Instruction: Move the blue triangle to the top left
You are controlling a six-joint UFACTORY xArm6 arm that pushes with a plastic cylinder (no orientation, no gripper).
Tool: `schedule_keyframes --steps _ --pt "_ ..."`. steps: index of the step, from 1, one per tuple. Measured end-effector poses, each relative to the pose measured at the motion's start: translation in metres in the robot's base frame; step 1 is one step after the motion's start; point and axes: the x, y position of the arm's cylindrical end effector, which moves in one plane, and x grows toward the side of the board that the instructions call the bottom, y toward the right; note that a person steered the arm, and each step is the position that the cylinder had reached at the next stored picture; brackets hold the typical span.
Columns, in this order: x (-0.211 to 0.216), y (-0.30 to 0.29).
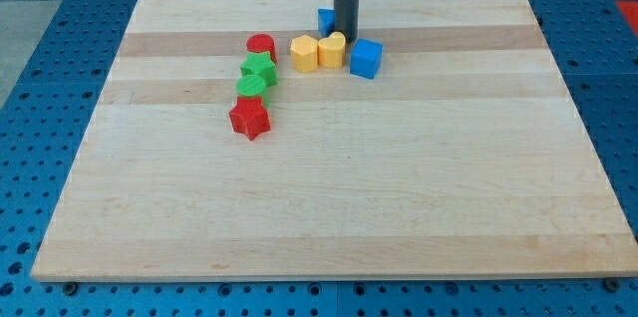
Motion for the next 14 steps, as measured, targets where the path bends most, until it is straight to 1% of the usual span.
schedule_keyframes --steps 2,3,4,6,7,10,11,14 --pt "-0.035 0.0" --pt "-0.039 -0.009" --pt "-0.038 -0.019" --pt "-0.012 -0.023" --pt "-0.013 -0.037" --pt "-0.055 -0.071" --pt "-0.057 -0.083" --pt "-0.057 -0.147"
